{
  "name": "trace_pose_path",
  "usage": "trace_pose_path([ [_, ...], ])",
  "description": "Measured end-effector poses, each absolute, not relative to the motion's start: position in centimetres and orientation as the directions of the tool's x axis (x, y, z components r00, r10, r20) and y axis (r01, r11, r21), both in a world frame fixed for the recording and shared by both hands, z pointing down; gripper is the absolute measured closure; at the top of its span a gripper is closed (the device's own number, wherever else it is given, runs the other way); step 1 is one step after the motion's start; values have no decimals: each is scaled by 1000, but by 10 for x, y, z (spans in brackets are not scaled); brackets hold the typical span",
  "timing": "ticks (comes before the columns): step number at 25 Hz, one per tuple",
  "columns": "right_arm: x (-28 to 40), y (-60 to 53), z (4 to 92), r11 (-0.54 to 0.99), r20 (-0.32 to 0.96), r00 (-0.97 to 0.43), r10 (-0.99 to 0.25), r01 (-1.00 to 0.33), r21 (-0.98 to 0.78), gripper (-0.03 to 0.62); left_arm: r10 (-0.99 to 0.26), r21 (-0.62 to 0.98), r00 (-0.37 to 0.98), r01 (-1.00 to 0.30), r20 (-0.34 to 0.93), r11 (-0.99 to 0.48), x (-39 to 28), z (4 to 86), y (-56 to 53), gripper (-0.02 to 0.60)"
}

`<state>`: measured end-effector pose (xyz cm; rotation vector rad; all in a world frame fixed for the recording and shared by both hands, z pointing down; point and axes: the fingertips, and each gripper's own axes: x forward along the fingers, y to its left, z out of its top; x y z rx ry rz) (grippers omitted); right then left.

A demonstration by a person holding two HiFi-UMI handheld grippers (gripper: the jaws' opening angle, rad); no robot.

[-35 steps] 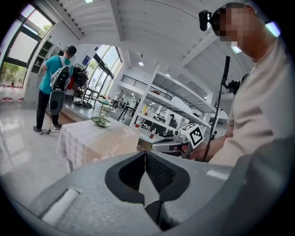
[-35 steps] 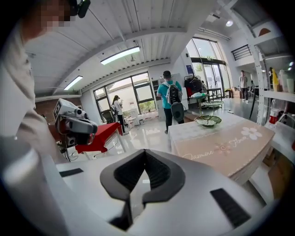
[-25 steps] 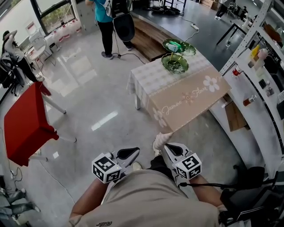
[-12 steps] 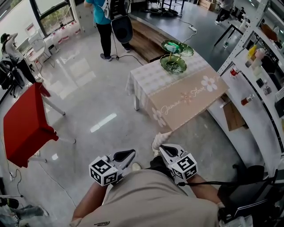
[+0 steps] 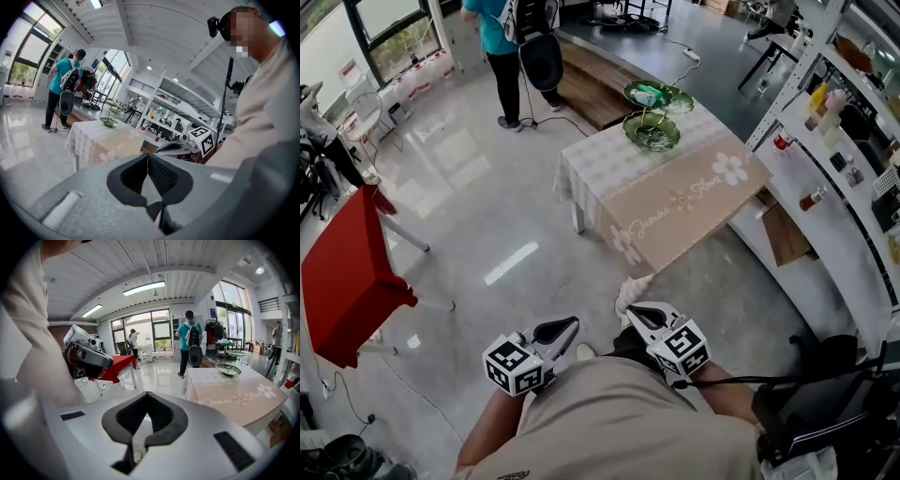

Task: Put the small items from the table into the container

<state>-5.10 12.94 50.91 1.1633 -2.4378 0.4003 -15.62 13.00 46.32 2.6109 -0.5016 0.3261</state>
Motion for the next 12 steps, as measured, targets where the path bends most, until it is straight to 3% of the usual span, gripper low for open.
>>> trace_pose_path([
  [12,-51,129,507,618,482,-564,-670,-784,-59,580,-287,404,913,-388,289,-828,-154,465,131,572],
])
